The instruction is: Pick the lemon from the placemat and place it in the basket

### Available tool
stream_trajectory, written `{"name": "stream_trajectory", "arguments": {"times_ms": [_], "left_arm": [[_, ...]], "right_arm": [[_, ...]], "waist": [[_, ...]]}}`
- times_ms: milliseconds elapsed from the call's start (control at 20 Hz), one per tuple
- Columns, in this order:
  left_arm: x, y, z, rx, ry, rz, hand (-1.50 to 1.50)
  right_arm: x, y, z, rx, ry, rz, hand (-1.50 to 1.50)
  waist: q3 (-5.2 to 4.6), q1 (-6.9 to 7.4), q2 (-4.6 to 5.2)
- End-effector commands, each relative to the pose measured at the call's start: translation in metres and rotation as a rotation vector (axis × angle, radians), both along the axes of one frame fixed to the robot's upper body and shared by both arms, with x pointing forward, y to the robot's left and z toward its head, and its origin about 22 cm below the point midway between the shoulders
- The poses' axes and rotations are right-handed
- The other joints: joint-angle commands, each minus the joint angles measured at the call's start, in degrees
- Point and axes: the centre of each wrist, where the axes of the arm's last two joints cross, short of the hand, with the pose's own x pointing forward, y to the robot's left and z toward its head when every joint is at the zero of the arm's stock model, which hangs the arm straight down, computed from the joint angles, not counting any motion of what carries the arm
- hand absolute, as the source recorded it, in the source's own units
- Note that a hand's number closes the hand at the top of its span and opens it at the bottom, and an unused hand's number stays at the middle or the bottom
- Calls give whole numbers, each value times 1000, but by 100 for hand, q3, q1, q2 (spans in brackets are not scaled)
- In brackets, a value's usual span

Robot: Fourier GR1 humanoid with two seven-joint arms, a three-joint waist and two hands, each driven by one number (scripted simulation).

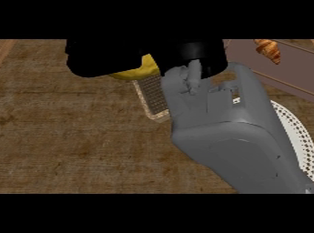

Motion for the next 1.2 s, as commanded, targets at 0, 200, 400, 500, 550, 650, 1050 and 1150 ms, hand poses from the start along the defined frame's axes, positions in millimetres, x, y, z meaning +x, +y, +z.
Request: {"name": "stream_trajectory", "arguments": {"times_ms": [0,200,400,500,550,650,1050,1150], "left_arm": [[79,-14,25,-6,-329,-110,0],[86,-12,32,-26,-330,-106,0],[82,-12,26,-10,-326,-79,0],[83,-7,29,-10,-322,-100,0],[83,-4,29,-2,-316,-86,0],[83,-9,25,-10,-311,-84,0],[78,-14,25,-18,-323,-80,0],[83,-8,23,-6,-320,-61,0]], "right_arm": [[17,-1,0,96,82,-44,150],[35,-4,-14,90,102,-44,150],[54,-12,-32,-76,117,-180,150],[55,-8,-37,-83,94,-198,150],[58,-11,-41,-136,79,-176,150],[63,-16,-46,-171,89,-147,150],[73,-33,-25,-163,-3,-153,-150],[72,-35,-30,-124,17,-149,-150]], "waist": [[-67,-86,-9],[-61,-117,11],[-80,-324,-26],[-72,-324,-33],[-66,-313,-25],[-64,-335,-12],[-58,-277,-36],[-59,-351,-49]]}}
